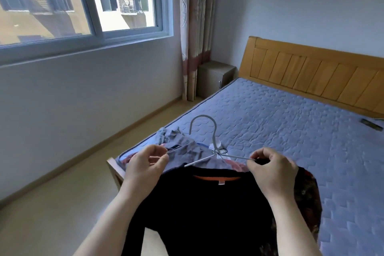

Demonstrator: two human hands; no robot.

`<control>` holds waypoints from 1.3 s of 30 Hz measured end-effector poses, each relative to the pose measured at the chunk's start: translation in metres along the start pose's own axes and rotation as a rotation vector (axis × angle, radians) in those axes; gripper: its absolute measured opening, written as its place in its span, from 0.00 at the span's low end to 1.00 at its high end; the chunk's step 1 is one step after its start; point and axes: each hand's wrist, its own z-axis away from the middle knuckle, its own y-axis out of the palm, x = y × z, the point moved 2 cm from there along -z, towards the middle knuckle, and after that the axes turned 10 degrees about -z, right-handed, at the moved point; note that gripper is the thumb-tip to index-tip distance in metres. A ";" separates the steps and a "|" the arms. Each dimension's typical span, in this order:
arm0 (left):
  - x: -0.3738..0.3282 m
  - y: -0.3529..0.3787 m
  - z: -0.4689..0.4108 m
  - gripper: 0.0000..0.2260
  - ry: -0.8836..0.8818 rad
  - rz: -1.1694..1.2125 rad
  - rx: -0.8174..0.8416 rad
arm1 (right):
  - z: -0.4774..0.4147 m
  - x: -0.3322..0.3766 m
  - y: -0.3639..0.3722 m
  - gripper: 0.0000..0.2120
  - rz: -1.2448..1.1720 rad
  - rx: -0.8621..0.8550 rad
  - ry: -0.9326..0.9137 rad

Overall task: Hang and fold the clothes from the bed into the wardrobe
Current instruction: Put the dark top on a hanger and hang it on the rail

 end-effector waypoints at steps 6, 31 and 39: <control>0.027 0.015 -0.041 0.05 0.012 0.035 0.117 | -0.020 0.004 0.031 0.08 0.039 -0.041 0.045; 0.093 0.081 -0.275 0.04 0.099 -0.075 0.550 | -0.097 -0.013 0.178 0.08 0.313 -0.235 0.428; 0.082 0.160 -0.327 0.03 0.123 -0.218 0.620 | -0.167 -0.083 0.196 0.08 0.315 -0.139 0.500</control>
